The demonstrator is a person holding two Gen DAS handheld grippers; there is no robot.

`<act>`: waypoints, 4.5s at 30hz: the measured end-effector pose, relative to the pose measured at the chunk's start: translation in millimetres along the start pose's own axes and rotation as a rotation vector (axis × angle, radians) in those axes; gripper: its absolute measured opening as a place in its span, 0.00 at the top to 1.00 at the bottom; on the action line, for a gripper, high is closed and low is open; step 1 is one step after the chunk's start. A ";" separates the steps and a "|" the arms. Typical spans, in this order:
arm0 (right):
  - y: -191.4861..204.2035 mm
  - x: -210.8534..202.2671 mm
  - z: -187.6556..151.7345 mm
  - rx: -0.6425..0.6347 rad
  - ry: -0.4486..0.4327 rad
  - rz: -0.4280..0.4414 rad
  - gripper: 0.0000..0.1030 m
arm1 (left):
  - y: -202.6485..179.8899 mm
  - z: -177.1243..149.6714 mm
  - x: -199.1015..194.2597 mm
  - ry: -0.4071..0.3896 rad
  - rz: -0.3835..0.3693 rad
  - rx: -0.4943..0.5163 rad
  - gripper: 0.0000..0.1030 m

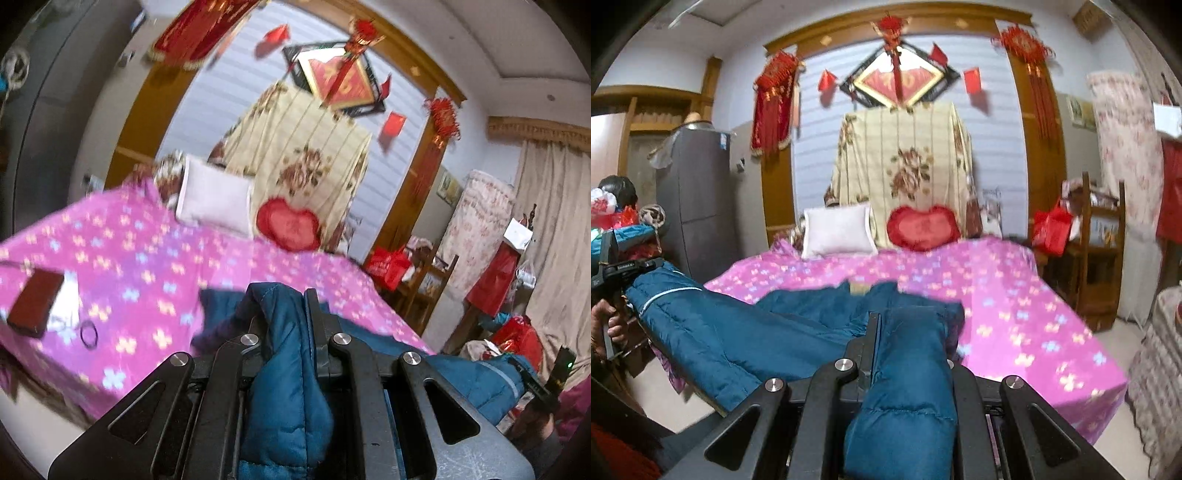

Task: Fold large clothes

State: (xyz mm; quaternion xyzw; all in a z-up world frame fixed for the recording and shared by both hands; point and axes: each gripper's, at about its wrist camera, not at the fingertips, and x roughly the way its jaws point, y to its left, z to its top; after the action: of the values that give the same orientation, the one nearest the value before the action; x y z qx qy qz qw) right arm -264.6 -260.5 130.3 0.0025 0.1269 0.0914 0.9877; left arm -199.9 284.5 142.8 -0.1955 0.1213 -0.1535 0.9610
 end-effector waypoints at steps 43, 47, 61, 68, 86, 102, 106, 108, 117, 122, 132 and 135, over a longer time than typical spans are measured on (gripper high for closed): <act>-81.1 473.5 -43.8 0.085 0.504 -0.177 0.86 | 92.6 -75.7 411.4 0.481 0.521 0.056 0.85; -86.9 461.0 -40.7 0.146 0.505 -0.110 0.82 | 103.8 -67.6 410.5 0.520 0.462 -0.014 0.84; -107.6 345.0 -15.6 0.389 0.280 0.073 0.18 | 80.9 -26.6 299.2 0.377 0.261 -0.097 0.27; -69.7 342.0 -13.8 0.185 0.399 0.092 0.18 | 25.9 -59.4 309.4 0.472 0.267 0.099 0.27; -81.5 503.3 -34.5 0.302 0.722 -0.160 0.00 | 49.1 -44.4 513.2 0.602 0.568 0.228 0.27; -86.6 480.7 -5.3 0.343 0.467 -0.074 0.07 | 53.3 -22.1 433.2 0.395 0.474 -0.016 0.23; -65.5 431.4 10.9 0.254 0.477 -0.026 0.07 | 8.6 -43.2 395.5 0.448 0.348 0.104 0.22; -51.4 418.2 -4.4 0.181 0.535 -0.049 0.07 | 1.9 -72.4 396.5 0.527 0.356 0.166 0.22; -47.0 379.4 -32.7 0.179 0.510 -0.073 0.03 | -8.5 -76.4 363.2 0.540 0.349 0.168 0.19; -7.0 333.0 -40.0 0.118 0.438 0.021 0.00 | -26.2 -121.2 328.5 0.559 0.294 0.225 0.16; 8.6 346.9 -75.9 0.044 0.566 0.036 0.00 | -15.4 -139.4 334.5 0.479 0.309 0.104 0.01; 14.9 334.4 -60.8 0.017 0.483 -0.003 0.03 | -23.4 -137.7 320.4 0.476 0.331 0.114 0.01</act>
State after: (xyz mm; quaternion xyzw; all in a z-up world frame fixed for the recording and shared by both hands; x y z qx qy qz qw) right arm 35.6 -186.4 -11.8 -0.0115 0.3603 0.0867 0.9287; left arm 49.9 107.7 -26.1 -0.0774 0.3647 -0.0429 0.9269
